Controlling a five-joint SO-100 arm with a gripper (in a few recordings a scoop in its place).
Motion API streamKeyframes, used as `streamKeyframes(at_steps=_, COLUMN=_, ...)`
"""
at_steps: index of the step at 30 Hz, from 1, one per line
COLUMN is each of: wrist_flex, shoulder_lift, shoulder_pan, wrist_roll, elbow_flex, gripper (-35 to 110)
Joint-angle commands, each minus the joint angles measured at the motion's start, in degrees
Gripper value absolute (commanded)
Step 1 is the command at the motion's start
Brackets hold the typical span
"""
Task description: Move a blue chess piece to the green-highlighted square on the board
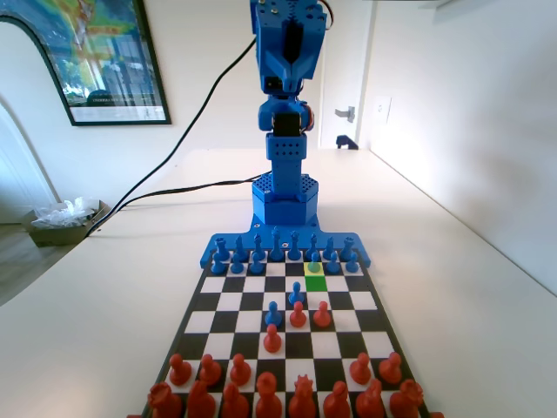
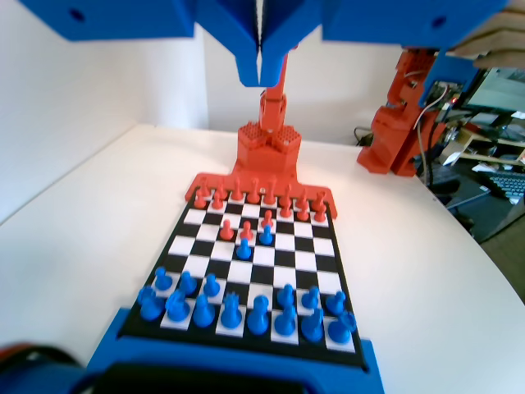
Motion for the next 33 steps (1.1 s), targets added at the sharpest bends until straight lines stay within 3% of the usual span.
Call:
streamKeyframes(at_steps=1, wrist_flex=3.25, shoulder_lift=-3.78, shoulder_pan=0.26, wrist_roll=0.00, elbow_flex=-7.29, gripper=1)
streamKeyframes(at_steps=13, wrist_flex=6.42, shoulder_lift=-23.47, shoulder_pan=-2.90, wrist_roll=11.34, elbow_flex=-20.92, gripper=1)
streamKeyframes(at_steps=33, wrist_flex=-10.81, shoulder_lift=-45.79, shoulder_pan=-5.01, wrist_roll=38.32, elbow_flex=-17.58, gripper=1)
